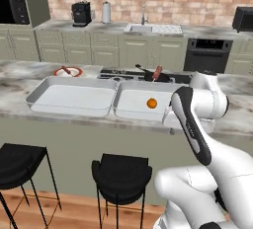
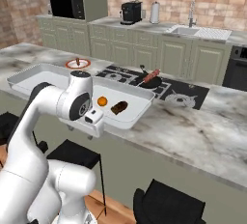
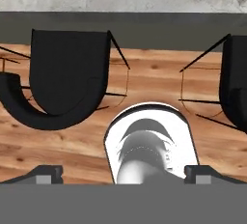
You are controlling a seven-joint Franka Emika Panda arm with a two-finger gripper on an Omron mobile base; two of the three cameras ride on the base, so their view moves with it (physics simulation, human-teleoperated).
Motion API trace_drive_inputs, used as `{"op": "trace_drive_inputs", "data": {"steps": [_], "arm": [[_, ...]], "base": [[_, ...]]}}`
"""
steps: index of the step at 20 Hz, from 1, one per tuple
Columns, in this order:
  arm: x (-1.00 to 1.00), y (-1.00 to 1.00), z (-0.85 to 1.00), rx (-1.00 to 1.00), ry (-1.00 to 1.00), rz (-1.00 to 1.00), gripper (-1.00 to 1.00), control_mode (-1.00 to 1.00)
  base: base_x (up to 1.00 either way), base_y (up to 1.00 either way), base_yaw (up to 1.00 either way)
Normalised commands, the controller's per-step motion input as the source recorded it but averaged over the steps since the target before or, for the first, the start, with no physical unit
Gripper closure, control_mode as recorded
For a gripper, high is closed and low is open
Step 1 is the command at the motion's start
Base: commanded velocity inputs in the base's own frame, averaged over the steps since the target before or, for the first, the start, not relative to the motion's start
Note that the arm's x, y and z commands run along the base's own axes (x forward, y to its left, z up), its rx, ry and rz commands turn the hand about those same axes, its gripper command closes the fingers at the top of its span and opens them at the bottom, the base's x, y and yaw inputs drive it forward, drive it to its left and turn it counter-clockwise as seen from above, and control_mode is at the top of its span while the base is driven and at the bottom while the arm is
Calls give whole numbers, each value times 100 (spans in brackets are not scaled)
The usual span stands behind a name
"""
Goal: Place the cold items (sweet potato and tangerine) from the fridge in one tupperware on the dining counter. Place the warm items (kebab skewer and hot dog) in the stove area in another tupperware.
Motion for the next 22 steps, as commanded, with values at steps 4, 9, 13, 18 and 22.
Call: {"op": "trace_drive_inputs", "data": {"steps": [4,9,13,18,22], "arm": [[-36,11,0,0,0,0,-100,-100],[-27,6,0,0,0,0,-100,100],[0,0,0,0,0,0,-100,100],[0,0,0,0,0,0,-100,100],[0,0,0,0,0,0,-100,100]], "base": [[0,0,0],[-35,40,0],[-56,100,0],[-4,100,4],[14,100,2]]}}
